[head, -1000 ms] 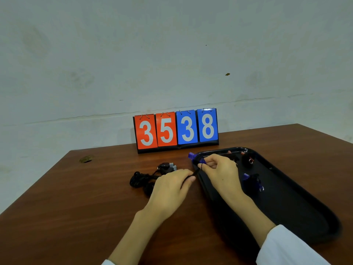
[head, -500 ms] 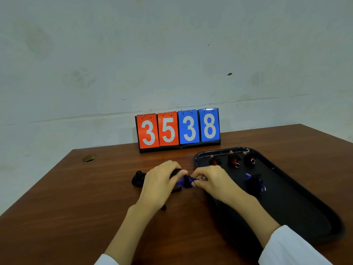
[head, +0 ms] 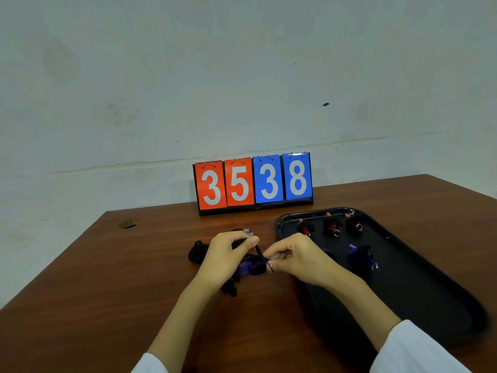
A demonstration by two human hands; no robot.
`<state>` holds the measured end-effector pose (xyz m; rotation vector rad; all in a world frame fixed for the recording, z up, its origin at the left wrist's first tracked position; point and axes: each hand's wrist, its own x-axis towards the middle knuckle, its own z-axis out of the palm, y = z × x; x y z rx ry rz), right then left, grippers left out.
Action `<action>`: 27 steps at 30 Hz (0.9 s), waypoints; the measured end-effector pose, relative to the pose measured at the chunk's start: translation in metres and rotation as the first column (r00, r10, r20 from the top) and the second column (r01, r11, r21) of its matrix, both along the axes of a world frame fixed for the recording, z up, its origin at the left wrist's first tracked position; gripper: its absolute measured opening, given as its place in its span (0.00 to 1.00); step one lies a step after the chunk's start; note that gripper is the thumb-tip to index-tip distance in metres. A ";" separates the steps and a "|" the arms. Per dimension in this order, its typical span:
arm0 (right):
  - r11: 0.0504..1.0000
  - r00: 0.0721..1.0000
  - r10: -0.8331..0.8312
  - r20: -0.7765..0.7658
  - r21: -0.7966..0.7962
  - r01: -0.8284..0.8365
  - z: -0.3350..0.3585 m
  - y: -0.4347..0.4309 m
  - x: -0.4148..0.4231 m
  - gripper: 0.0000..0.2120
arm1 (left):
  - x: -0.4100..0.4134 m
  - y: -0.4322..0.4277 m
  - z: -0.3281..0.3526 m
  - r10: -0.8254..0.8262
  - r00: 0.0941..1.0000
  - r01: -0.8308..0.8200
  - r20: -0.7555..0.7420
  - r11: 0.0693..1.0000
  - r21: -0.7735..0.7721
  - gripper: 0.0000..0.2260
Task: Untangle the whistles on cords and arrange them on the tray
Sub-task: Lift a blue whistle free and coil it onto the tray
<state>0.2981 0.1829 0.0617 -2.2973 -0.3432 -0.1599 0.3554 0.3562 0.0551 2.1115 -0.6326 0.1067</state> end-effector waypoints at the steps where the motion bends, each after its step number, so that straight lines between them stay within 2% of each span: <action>1: 1.000 1.000 0.006 -0.004 0.021 -0.006 0.001 0.000 0.000 0.09 | 0.000 0.000 0.002 -0.006 0.999 0.005 -0.035 1.000 -0.013 0.08; 3: 0.997 1.000 0.010 -0.003 0.073 -0.010 0.002 -0.001 0.000 0.09 | -0.002 -0.001 0.006 -0.006 0.991 -0.004 -0.134 0.997 -0.078 0.09; 7: 0.961 1.000 0.010 0.006 0.277 -0.012 0.008 -0.003 -0.002 0.10 | -0.009 -0.004 0.008 -0.166 0.888 -0.021 -0.429 0.917 -0.399 0.12; 12: 0.873 0.998 -0.061 0.016 0.485 0.045 0.010 -0.001 -0.002 0.09 | -0.013 -0.006 0.008 -0.355 0.784 0.059 -0.509 0.859 -0.509 0.09; 15: 0.823 0.987 -0.158 -0.003 0.552 0.134 0.009 -0.003 -0.001 0.09 | -0.014 -0.009 0.005 -0.343 0.802 0.089 -0.490 0.879 -0.469 0.12; 20: 0.789 0.954 -0.298 -0.027 0.556 0.262 0.003 -0.003 0.002 0.08 | -0.012 -0.015 -0.002 -0.227 0.870 0.062 -0.437 0.931 -0.360 0.12; 24: 0.796 0.868 -0.496 0.013 0.405 0.449 0.000 -0.005 0.007 0.10 | -0.012 -0.018 -0.005 -0.176 0.905 0.055 -0.388 0.951 -0.303 0.11; 27: 0.815 0.825 -0.555 0.110 0.269 0.513 -0.004 -0.004 0.007 0.10 | -0.013 -0.019 -0.007 -0.121 0.947 0.048 -0.297 0.969 -0.243 0.09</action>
